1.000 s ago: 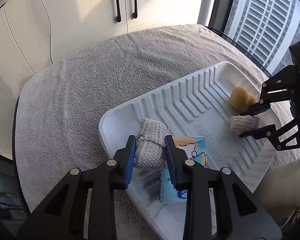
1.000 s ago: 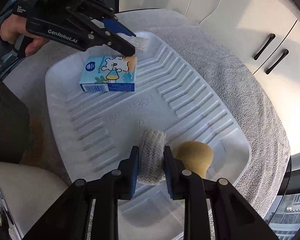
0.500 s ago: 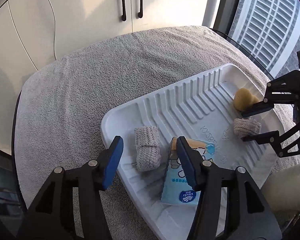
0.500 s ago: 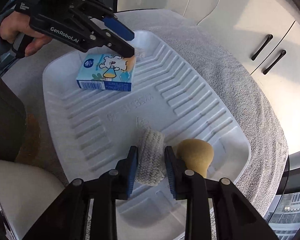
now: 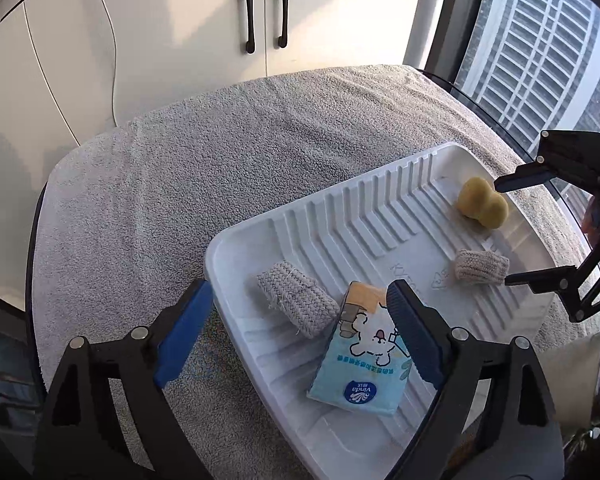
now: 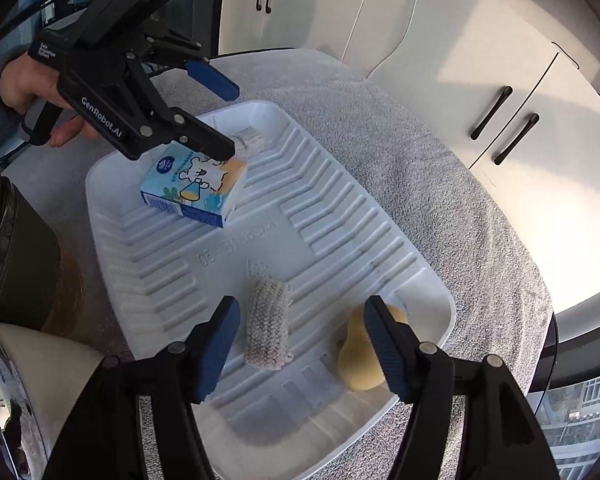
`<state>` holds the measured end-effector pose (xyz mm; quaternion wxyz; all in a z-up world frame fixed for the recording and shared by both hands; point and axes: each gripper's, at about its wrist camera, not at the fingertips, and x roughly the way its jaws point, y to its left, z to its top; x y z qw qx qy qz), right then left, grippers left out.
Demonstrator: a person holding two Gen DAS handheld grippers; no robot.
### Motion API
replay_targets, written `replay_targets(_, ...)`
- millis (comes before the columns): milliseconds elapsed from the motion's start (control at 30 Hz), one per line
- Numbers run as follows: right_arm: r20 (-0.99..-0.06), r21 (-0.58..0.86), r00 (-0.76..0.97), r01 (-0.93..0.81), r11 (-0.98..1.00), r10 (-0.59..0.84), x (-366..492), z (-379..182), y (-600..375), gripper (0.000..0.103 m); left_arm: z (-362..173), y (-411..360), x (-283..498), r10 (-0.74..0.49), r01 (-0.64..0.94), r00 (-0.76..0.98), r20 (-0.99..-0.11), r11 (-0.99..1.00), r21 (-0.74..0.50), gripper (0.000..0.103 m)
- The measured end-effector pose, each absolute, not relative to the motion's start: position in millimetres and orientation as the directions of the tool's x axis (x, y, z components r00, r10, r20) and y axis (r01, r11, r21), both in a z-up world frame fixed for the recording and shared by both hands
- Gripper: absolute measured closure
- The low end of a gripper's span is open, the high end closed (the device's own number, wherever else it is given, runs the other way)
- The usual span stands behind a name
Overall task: Organize soft objects
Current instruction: 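Open the left tool to drop its sock while the right tool releases its sock in the tray, then move both open tools back toward the items on the table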
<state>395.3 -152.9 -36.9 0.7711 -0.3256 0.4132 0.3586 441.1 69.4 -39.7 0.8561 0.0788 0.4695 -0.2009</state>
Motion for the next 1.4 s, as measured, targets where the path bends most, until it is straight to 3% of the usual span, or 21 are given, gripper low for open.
replay_targets(67, -0.873, -0.193, 0.390, -0.827, 0.528, 0.292, 395.0, -34.2, -154.0, 0.021, -35.5, 72.2, 440.6, -0.274, 0.406, 0.493, -0.826, 0.912, -0.059, 0.000)
replay_targets(167, -0.869, -0.177, 0.382, -0.833, 0.525, 0.313, 392.0, -29.8, -154.3, 0.000, -26.6, 77.4, 439.6, -0.280, 0.385, 0.520, -0.807, 0.920, -0.072, 0.000)
replay_targets(533, -0.805, -0.201, 0.502, -0.732, 0.651, 0.316, 393.9, 4.8, -195.2, 0.000, 13.5, 106.0, 410.9, -0.228, 0.303, 0.636, -0.737, 0.952, -0.032, 0.000)
replay_targets(833, -0.725, -0.124, 0.609, -0.576, 0.808, 0.322, 350.4, 36.9, -273.2, 0.000, 52.8, 131.2, 303.1, -0.206, 0.261, 0.735, -0.646, 0.965, -0.012, 0.000)
replay_targets(1400, -0.671, 0.081, 0.651, -0.413, 0.907, 0.356, 147.5, -4.8, -286.4, 0.000, -1.7, 91.4, 112.0, -0.296, 0.281, 0.669, -0.682, 0.950, -0.137, 0.000)
